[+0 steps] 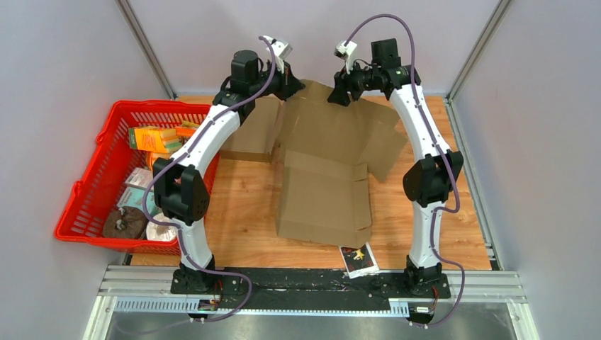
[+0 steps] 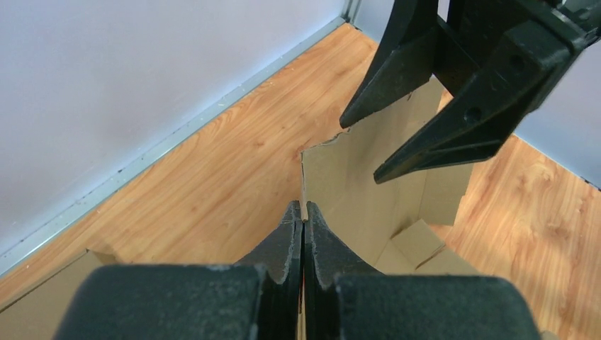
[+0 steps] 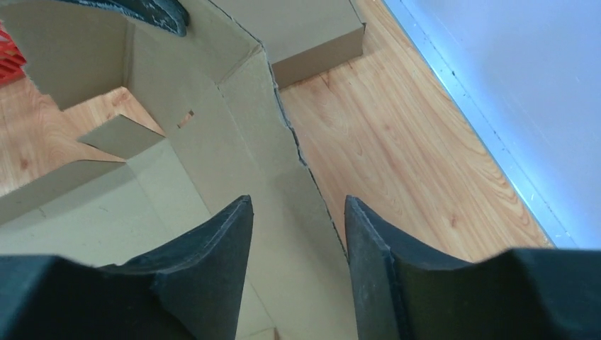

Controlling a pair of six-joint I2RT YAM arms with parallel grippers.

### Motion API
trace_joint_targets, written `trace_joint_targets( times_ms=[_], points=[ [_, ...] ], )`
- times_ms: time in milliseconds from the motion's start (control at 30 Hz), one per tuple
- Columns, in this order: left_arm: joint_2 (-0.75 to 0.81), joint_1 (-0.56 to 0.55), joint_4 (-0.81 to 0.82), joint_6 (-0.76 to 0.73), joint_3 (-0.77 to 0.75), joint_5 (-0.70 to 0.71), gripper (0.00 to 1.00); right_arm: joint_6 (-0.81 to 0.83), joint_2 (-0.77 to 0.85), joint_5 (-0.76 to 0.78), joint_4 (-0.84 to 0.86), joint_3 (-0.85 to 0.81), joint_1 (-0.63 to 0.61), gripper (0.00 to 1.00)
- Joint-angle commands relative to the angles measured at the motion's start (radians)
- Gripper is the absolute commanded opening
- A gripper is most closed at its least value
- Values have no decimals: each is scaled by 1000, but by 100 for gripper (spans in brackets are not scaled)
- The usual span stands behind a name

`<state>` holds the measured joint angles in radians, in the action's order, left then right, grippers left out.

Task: Fold the paper box

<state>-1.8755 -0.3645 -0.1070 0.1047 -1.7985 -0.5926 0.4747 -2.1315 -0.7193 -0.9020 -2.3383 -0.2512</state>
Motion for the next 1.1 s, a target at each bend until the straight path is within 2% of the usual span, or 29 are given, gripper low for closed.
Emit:
trace_joint_targets(
  times_ms=[0, 67, 100, 167, 200, 300, 400, 433, 533, 733, 867, 1067],
  points=[
    [18, -5, 12, 36, -88, 8, 0, 4, 10, -78, 9, -16, 6, 44],
    [12, -13, 10, 65, -104, 19, 0, -5, 10, -72, 15, -27, 6, 32],
    [9, -19, 7, 72, -110, 22, 0, -8, 13, -62, 15, -33, 6, 20],
    [6, -36, -19, 85, -122, 79, 0, -22, 22, -58, 21, -35, 7, 9],
    [6, -40, -25, 92, -125, 105, 0, -27, 36, -51, 25, -33, 6, 0],
    [9, -50, -39, 134, -127, 148, 4, -39, 77, -20, 41, -21, 4, 0],
    [27, -60, -54, 161, -116, 175, 13, -67, 116, 4, 69, 2, 6, 0],
    [44, -65, -54, 165, -110, 175, 24, -74, 140, 1, 77, 7, 6, 0],
    [71, -77, -11, 199, -55, 160, 36, -119, 189, -15, 106, 49, 6, 0],
    [76, -96, 76, 276, 1, 136, 39, -249, 336, -85, 300, 287, -16, 0],
    [70, -119, 102, 305, -12, 122, 46, -287, 386, -85, 340, 350, -46, 0],
    [41, -154, 240, 414, -2, 30, 56, -413, 427, -103, 481, 453, -56, 0]
  ],
)
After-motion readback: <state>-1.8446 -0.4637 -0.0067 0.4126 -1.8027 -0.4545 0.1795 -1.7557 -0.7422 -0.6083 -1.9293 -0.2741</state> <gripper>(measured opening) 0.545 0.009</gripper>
